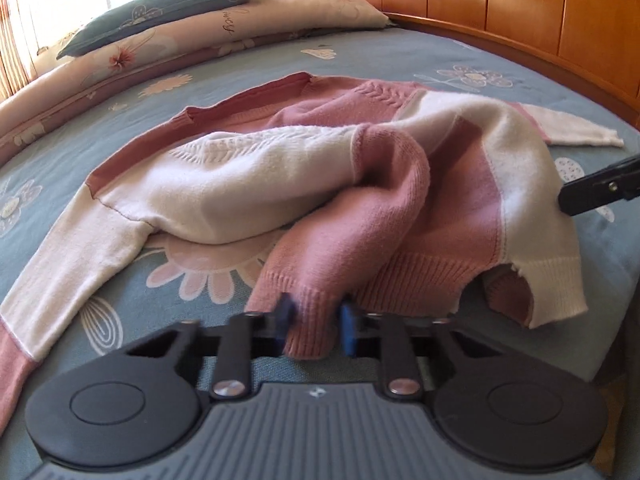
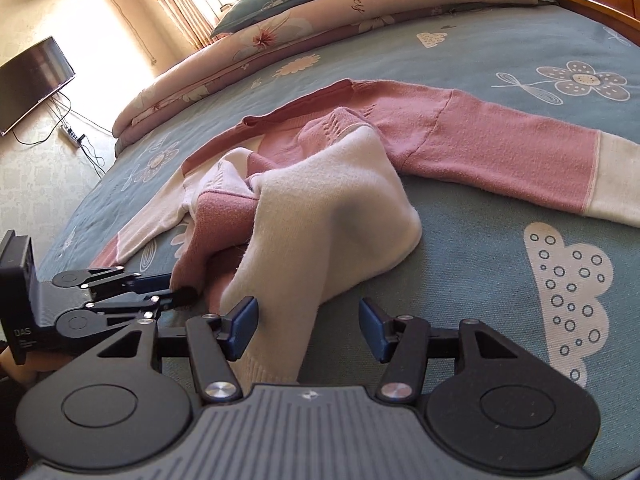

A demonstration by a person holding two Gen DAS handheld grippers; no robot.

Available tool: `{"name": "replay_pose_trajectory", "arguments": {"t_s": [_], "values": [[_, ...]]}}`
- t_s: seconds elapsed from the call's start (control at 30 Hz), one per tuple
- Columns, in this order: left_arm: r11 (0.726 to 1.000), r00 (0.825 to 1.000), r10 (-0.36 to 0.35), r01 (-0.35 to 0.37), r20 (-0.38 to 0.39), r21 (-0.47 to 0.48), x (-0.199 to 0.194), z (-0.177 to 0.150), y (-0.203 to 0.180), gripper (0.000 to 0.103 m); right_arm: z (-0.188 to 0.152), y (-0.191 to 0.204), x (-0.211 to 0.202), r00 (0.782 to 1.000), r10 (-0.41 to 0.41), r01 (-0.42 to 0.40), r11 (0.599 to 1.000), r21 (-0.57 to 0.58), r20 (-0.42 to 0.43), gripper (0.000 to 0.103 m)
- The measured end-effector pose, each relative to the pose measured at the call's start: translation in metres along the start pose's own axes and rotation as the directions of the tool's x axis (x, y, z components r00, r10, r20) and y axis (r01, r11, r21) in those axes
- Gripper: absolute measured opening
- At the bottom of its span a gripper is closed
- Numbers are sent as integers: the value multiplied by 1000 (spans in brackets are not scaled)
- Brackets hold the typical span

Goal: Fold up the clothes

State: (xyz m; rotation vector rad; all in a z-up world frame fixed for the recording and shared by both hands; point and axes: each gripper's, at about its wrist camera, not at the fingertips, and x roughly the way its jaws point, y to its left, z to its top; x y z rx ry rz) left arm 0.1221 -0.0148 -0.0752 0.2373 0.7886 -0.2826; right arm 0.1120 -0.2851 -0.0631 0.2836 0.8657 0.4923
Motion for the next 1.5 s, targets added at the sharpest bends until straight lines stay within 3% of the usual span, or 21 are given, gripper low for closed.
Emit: {"name": "replay_pose_trajectory", "arguments": {"t_s": [0.1, 0.27, 0.53, 0.57, 0.6, 0.7, 0.97, 1.1, 1.23, 1.37, 1.5], "values": [[998, 1000, -9, 10, 19, -56, -9, 2, 4, 10, -1, 1, -1, 1000, 3, -3, 1000, -15, -3, 61], [999, 995, 21, -17, 100, -37, -49, 8, 14, 9, -3, -3, 1, 1000, 21, -21, 1000, 4, -13, 61], [998, 991, 58, -53, 122, -47, -73, 12, 23, 9, -16, 2, 30, 994, 81, -82, 997, -5, -68, 61], [997, 990, 57, -51, 128, -49, -76, 13, 23, 9, -18, 4, 33, 994, 82, -83, 996, -20, -70, 48], [997, 989, 56, -50, 134, -51, -79, 13, 24, 9, -19, 5, 32, 994, 95, -97, 995, -29, -63, 25], [997, 986, 67, -60, 154, -48, -91, 12, 23, 9, -15, 7, 19, 992, 122, -123, 991, -46, -27, 11], [992, 973, 100, -82, 207, -96, -143, 7, 32, 9, 16, 29, -56, 990, 114, -95, 975, -201, 85, 11], [989, 974, 116, -95, 194, -113, -157, 2, 37, 9, 21, 44, -72, 992, 100, -77, 960, -269, 73, 12], [987, 981, 136, -122, 138, -102, -158, -7, 36, 9, 11, 62, -63, 998, 62, -53, 932, -358, 15, 13], [989, 988, 119, -109, 100, -101, -157, -15, 36, 11, -6, 76, -38, 995, 58, -85, 912, -401, -79, 24], [997, 992, 63, -58, 108, -52, -161, -16, 26, 14, -17, 86, -28, 993, 49, -89, 901, -425, -104, 42]]}}
